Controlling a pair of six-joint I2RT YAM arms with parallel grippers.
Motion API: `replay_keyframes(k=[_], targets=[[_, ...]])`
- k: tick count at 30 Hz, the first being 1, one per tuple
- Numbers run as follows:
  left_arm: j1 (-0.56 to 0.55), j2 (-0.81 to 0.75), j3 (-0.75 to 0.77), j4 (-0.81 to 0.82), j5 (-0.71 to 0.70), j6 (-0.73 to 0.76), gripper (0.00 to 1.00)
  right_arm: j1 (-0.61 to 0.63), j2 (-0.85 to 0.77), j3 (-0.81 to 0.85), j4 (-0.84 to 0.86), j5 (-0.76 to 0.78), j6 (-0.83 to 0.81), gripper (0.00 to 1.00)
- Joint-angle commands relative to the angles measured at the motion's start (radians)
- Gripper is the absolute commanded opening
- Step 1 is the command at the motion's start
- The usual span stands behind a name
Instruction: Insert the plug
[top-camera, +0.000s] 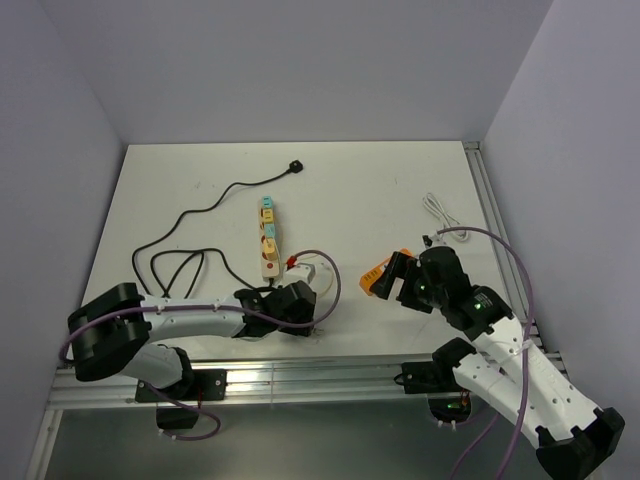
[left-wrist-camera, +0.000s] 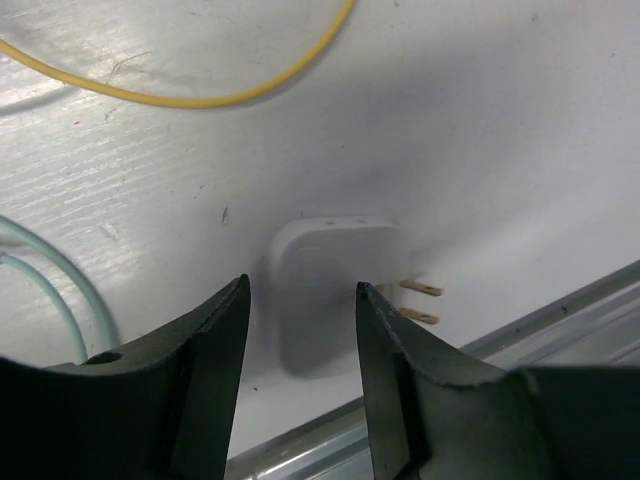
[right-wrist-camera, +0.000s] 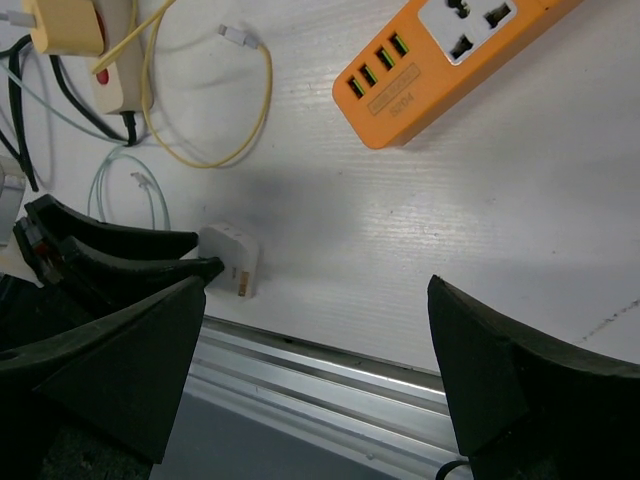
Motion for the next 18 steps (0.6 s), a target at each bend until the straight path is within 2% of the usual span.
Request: replay_keyframes(k=[1,7,11,14,18], targets=[[-0.009,-0.081,-0.007,-0.034,0.016,0.041,0.00,0.004,0.005,0.030,0.035,-0.051,-0.020,0.98],[-0.023,-0.259,0.014,0.006,0.075,0.156,0.00,0.011,0.017,0.010,0.123,-0.215,-0.046,0.88],[-0.026,-0.356,0.048,-0.026,0.054,0.196,0.00,0.040,0.020,0.015,0.181,-0.242,-0.027,0.88],[-0.026,-0.374,0.071,-0.098,0.013,0.161,0.00,0.057,0.040,0.010,0.228,-0.249,-0.027,0.87],[-0.026,-0.417,0.061,-0.161,-0.029,0.092,0.00,0.112,0.149,-0.015,0.287,-0.214,0.011,0.87]])
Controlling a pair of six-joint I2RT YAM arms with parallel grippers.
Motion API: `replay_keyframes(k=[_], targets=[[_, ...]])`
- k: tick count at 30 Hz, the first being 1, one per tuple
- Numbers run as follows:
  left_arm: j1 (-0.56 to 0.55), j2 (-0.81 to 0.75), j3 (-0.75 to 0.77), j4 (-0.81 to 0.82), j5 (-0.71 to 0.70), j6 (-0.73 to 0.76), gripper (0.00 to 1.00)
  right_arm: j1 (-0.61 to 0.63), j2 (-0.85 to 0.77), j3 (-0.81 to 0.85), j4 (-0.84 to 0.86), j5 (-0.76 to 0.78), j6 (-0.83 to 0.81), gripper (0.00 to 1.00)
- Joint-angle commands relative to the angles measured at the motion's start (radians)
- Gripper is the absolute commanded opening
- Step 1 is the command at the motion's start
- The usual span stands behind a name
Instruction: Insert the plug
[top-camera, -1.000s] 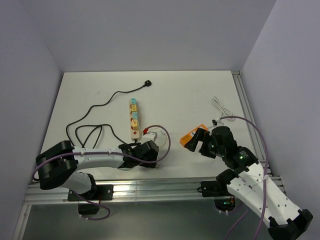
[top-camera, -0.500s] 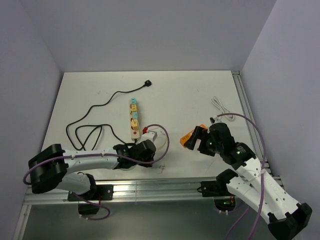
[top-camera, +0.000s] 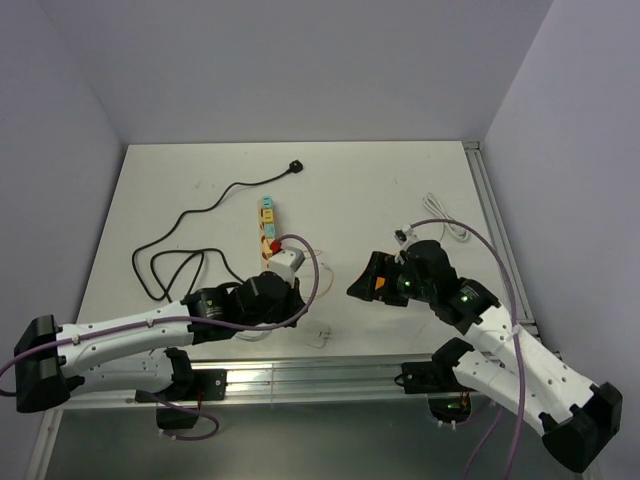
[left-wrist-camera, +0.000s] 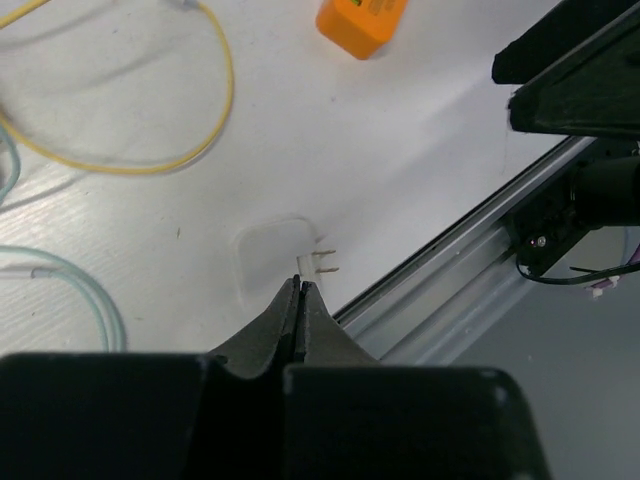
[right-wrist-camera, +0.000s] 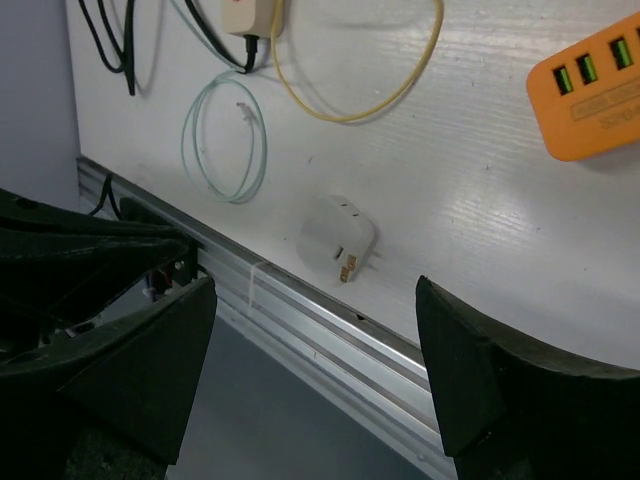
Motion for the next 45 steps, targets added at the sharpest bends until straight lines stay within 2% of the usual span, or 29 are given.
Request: replay_keyframes(k=[1,10,15,20,24,33,34,36,43,45], targets=[[-0.006,-0.055,0.015,-0.086,-0.055,-0.055,0.00,0.075,0.088,-0.018,0.106,0.028,0.037,0.87],[-0.006,-0.313,-0.048,-0.106,-0.050,-0.121,0.02,0.215,0.303,-0.095,0.281,0.147,0.169,0.80],[-0.006,-0.341,-0.051,-0.134,-0.047,-0.126,0.01,0.261,0.441,-0.115,0.399,0.105,0.203,0.76],[-0.006,-0.354,-0.075,-0.120,-0.021,-0.127,0.00,0.332,0.562,-0.076,0.441,0.120,0.226,0.66],[-0.006,-0.370,-0.089,-0.123,-0.015,-0.134,0.00,0.361,0.593,-0.085,0.475,0.128,0.247,0.56],[-0.006,-0.406,-0.094,-0.148,-0.029,-0.137,0.00,0.381,0.630,-0.101,0.519,0.108,0.256,0.47],[-0.006,-0.408,-0.097,-0.148,-0.026,-0.138,0.00,0.381,0.637,-0.102,0.527,0.106,0.257,0.44],[-0.006,-0.410,-0.103,-0.146,-0.021,-0.141,0.00,0.381,0.639,-0.110,0.539,0.095,0.261,0.33],[-0.006,-0.431,-0.121,-0.154,-0.021,-0.157,0.00,0.393,0.602,-0.150,0.567,0.101,0.280,0.29],[-0.006,-0.430,-0.123,-0.149,-0.018,-0.157,0.00,0.393,0.601,-0.153,0.565,0.100,0.276,0.19]])
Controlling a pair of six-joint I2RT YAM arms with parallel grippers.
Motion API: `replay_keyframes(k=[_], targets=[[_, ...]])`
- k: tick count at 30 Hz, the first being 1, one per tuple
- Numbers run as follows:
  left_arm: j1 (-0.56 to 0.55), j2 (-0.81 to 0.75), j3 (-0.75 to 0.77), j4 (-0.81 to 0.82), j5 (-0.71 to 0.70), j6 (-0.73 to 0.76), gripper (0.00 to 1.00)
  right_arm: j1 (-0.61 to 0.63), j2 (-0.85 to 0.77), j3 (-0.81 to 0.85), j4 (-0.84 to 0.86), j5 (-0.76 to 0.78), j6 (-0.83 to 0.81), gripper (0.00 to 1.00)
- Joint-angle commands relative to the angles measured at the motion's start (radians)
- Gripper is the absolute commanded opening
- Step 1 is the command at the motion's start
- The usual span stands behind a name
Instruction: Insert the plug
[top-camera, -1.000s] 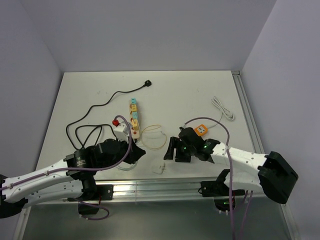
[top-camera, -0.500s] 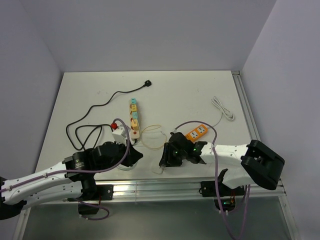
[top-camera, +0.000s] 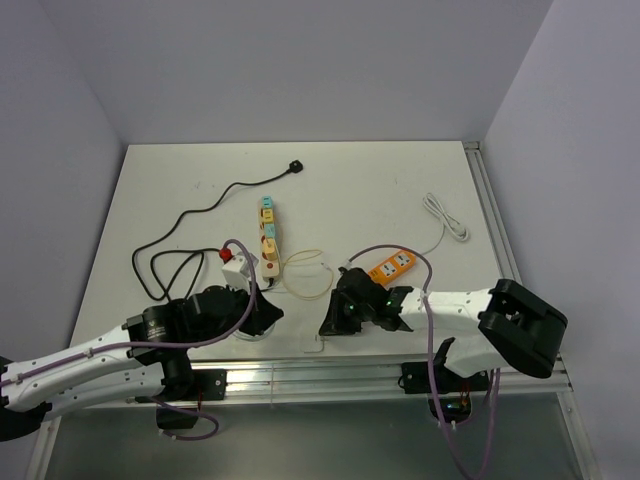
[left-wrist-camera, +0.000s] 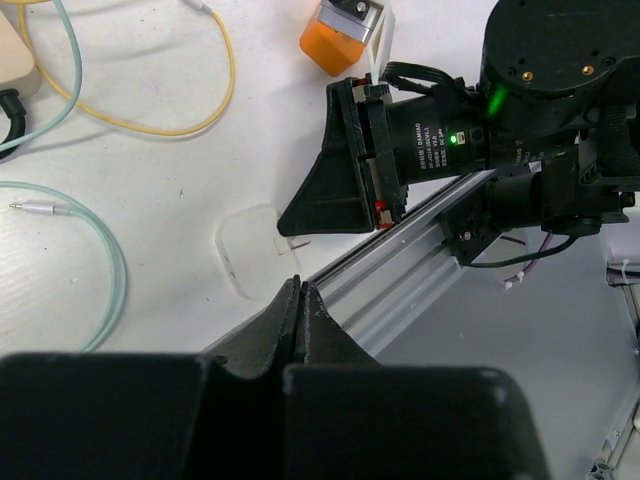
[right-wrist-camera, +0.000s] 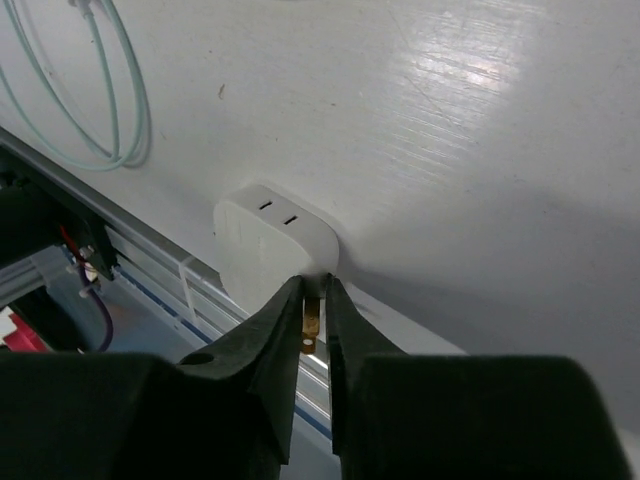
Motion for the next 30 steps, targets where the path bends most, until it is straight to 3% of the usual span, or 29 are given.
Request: replay_keyframes(k=[1,6,19,22,25,26,30], targets=[[-0.006,-0.009,-0.005,0.012,0.008,-0.020,0.00,0.010,-0.026,-0.017,0.027,0.009,0.001,0.19],[-0.006,-0.011,-0.002,0.010,0.017,-0.027,0.00,0.016,-0.056,-0.035,0.060,-0.016,0.009,0.00],[-0.006,-0.006,0.002,0.036,0.086,-0.040,0.03,0.023,-0.259,-0.045,0.025,0.007,-0.014,0.00],[-0.006,0.017,-0.008,0.078,0.126,-0.042,0.09,0.023,-0.308,-0.034,-0.018,0.026,-0.019,0.00],[-0.006,0.038,-0.021,0.113,0.152,-0.062,0.28,0.023,-0.363,-0.017,-0.056,0.038,-0.019,0.00],[-0.006,0.040,-0.035,0.147,0.160,-0.066,0.40,0.023,-0.378,-0.006,-0.068,0.044,-0.020,0.00],[-0.006,0.031,-0.066,0.230,0.195,-0.102,0.59,0.022,-0.483,0.035,-0.159,0.068,-0.031,0.00]])
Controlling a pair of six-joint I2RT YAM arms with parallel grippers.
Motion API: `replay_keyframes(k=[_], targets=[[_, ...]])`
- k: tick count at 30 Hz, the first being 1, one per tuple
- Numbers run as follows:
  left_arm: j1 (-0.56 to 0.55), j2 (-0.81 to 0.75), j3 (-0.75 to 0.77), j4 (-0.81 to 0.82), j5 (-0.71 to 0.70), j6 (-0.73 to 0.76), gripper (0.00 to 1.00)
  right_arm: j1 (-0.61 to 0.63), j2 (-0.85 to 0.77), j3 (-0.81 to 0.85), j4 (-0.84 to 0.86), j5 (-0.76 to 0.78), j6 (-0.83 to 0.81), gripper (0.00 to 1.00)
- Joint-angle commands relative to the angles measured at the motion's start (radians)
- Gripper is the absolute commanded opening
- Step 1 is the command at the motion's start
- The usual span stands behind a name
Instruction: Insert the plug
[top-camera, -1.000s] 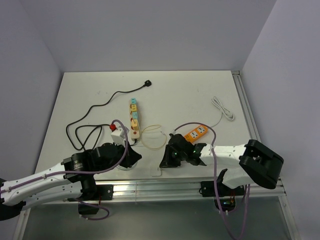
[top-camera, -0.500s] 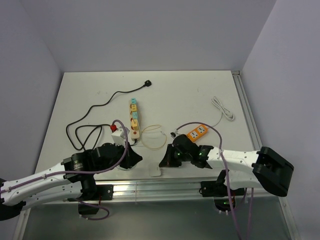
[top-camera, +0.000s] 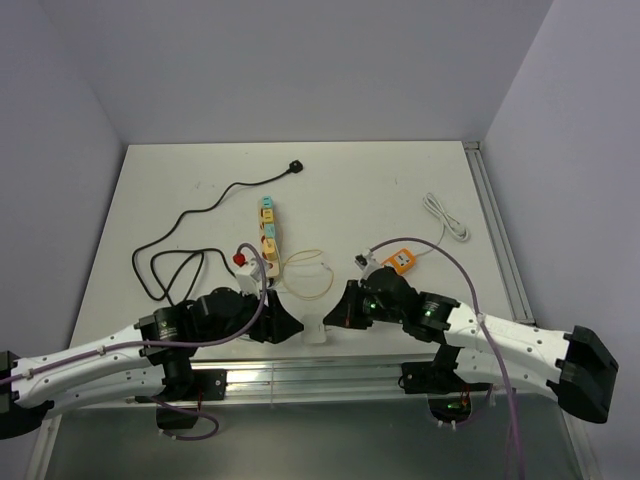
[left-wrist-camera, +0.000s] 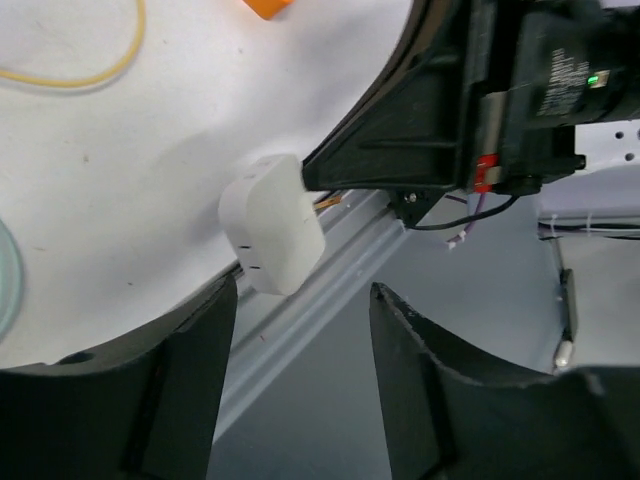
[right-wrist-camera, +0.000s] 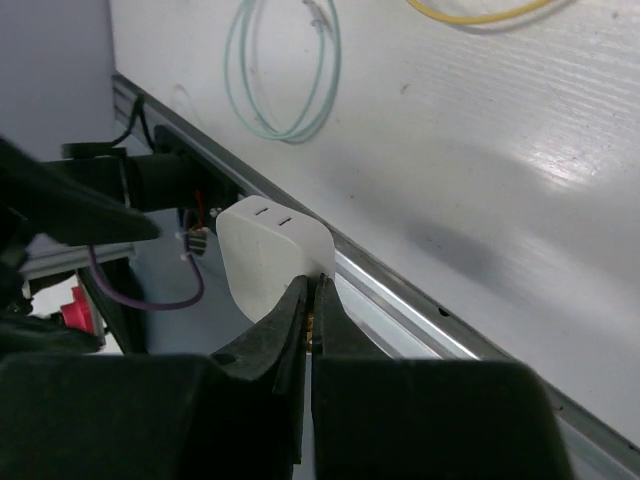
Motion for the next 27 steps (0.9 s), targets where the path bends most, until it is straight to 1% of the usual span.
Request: replay_keyframes(k=[1,2,5,11,14,16,18,19,21,22,23,24,25,26,27], targets=[[-0.006,-0.003,-0.015,0.121,0.051,-0.038,0.61,0.007,-0.087,0.075,-0.070,0.046,-0.023,0.00],[-0.006,0.009,-0.013,0.130,0.059,-0.042,0.64,0.007,-0.116,0.093,-0.099,0.057,-0.028,0.00],[-0.004,0.040,-0.013,0.154,0.082,-0.048,0.65,0.007,-0.161,0.125,-0.142,0.062,-0.034,0.00],[-0.004,0.089,-0.026,0.266,0.114,-0.068,0.69,0.007,-0.193,0.155,-0.170,0.045,-0.045,0.00],[-0.004,0.121,-0.018,0.289,0.119,-0.073,0.69,0.007,-0.204,0.155,-0.161,0.028,-0.042,0.00],[-0.004,0.135,-0.016,0.309,0.128,-0.073,0.67,0.007,-0.219,0.156,-0.156,0.019,-0.040,0.00],[-0.004,0.155,-0.019,0.338,0.149,-0.075,0.56,0.009,-0.235,0.156,-0.155,0.014,-0.040,0.00],[0.000,0.167,-0.029,0.387,0.183,-0.078,0.45,0.007,-0.248,0.158,-0.158,0.013,-0.040,0.00],[0.010,0.181,-0.039,0.433,0.227,-0.085,0.36,0.007,-0.261,0.158,-0.161,0.013,-0.043,0.00],[0.020,0.187,-0.052,0.453,0.271,-0.088,0.32,0.007,-0.265,0.158,-0.162,0.013,-0.045,0.00],[0.028,0.201,-0.058,0.498,0.295,-0.094,0.22,0.009,-0.276,0.156,-0.161,0.007,-0.046,0.00],[0.033,0.205,-0.064,0.513,0.316,-0.094,0.15,0.009,-0.281,0.155,-0.159,0.002,-0.055,0.00],[0.049,0.213,-0.066,0.524,0.359,-0.090,0.01,0.007,-0.287,0.150,-0.158,-0.004,-0.063,0.00],[0.059,0.212,-0.064,0.518,0.370,-0.078,0.00,0.009,-0.299,0.149,-0.167,-0.006,-0.072,0.03],[0.066,0.209,-0.061,0.510,0.378,-0.067,0.00,0.007,-0.307,0.146,-0.179,0.002,-0.091,0.08]])
